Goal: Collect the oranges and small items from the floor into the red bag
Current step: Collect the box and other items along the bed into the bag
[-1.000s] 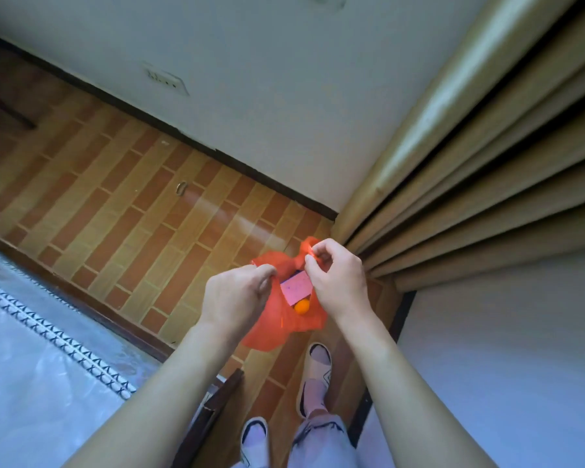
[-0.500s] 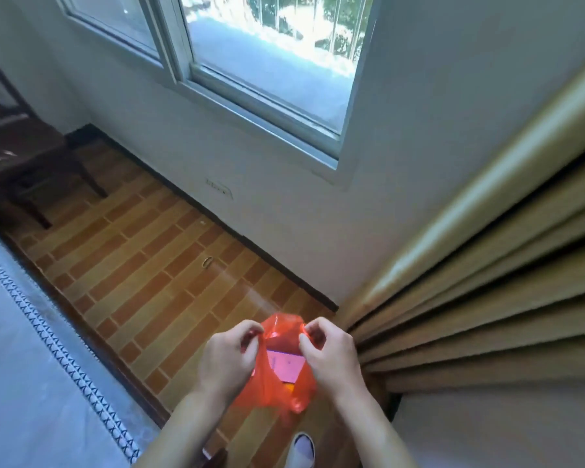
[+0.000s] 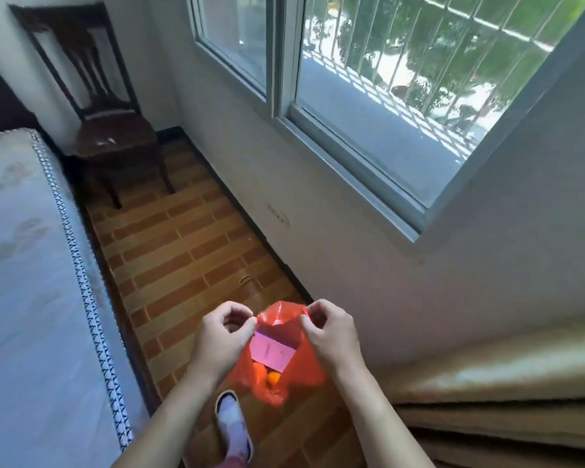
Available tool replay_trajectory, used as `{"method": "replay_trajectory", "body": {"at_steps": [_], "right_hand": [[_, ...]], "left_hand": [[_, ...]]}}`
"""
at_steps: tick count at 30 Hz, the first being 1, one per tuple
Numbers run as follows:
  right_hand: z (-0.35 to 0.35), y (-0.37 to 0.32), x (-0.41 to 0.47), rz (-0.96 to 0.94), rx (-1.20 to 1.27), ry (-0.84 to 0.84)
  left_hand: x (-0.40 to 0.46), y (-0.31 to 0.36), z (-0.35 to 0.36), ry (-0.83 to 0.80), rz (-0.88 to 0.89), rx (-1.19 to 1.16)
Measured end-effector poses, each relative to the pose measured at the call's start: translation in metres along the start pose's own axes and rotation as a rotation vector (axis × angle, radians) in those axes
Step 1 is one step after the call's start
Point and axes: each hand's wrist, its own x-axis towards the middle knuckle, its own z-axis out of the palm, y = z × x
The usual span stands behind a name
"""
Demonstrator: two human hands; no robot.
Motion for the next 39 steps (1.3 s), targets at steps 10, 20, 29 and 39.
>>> {"method": "replay_trajectory", "body": {"at_steps": [10,20,29,39], "right_hand": [[0.058,-0.096,0.115,-0.018,-0.016,-0.053],[0.141,-0.173,0.216,-0.066,0.022,-0.155],[0.231,-0.212,0.325,-0.143,0.009,-0.341],[0.347,-0.199,0.424,-0.146,-0.089,-0.552]], "left_hand": [[0.122,-0.009,-0.081,0.051,-0.013,0.099],[0.216,-0.017,-0.165,0.195,-0.042,0.163],[0.305,-0.041,-0.224,0.349,-0.167,0.233],[0.39,-0.147,-0.25,0.434,-0.319,0.269]]}}
